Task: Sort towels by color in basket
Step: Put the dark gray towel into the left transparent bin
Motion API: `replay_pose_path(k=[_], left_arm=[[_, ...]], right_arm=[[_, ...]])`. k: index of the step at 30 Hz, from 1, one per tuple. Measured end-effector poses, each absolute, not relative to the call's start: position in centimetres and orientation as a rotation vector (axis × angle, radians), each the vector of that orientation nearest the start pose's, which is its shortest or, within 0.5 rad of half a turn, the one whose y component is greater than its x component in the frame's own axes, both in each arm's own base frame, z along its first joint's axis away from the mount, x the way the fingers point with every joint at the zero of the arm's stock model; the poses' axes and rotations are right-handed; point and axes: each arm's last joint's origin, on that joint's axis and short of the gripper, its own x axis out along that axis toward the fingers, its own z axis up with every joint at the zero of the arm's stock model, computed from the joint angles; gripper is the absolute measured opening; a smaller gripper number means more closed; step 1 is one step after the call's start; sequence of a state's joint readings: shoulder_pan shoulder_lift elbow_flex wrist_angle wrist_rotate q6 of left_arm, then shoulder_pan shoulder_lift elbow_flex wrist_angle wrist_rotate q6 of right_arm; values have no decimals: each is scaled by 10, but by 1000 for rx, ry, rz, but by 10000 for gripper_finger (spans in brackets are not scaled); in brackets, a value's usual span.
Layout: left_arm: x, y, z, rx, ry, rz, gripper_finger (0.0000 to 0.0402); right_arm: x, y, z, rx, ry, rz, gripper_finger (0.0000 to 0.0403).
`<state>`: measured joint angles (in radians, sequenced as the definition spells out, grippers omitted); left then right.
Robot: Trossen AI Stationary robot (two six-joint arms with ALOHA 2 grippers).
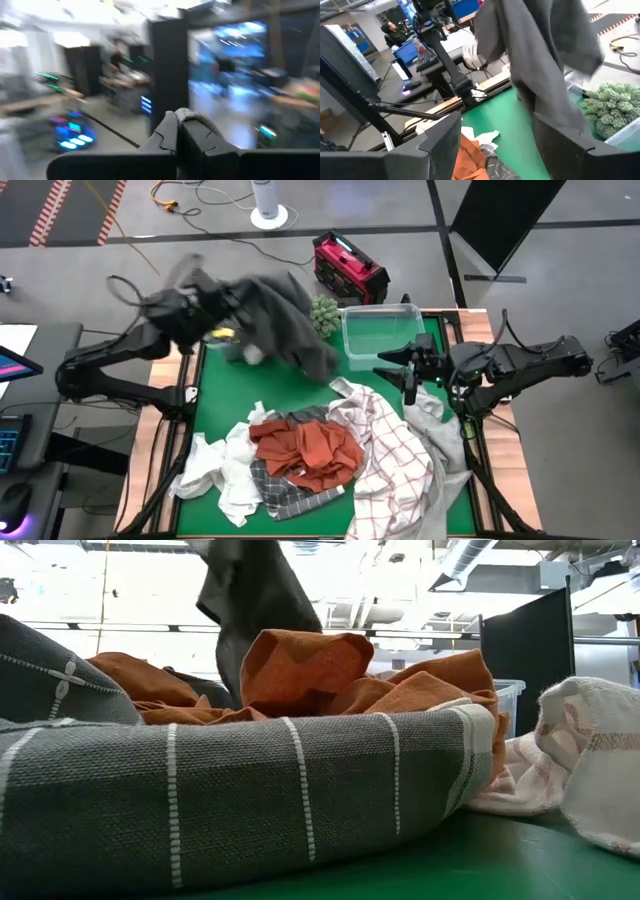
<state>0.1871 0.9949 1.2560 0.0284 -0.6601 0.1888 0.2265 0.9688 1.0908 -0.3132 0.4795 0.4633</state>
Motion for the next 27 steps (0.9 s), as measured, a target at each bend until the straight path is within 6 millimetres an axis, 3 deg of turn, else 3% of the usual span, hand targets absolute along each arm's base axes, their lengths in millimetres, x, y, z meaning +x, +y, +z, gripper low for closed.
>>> replay_pose_path(k=[4, 11, 20, 27], left_arm=[[158, 54, 487, 150, -303, 998, 0], [138, 57, 513, 152, -620, 1046, 0], [136, 72, 524, 145, -964, 1026, 0], [137, 96, 526, 136, -1179, 1049, 0]], right_arm=[[197, 30, 394, 370, 104, -291, 269], [197, 25, 394, 358, 103, -313, 269], [197, 25, 394, 349, 107, -309, 269], [197, 29, 393, 351, 120, -294, 269]])
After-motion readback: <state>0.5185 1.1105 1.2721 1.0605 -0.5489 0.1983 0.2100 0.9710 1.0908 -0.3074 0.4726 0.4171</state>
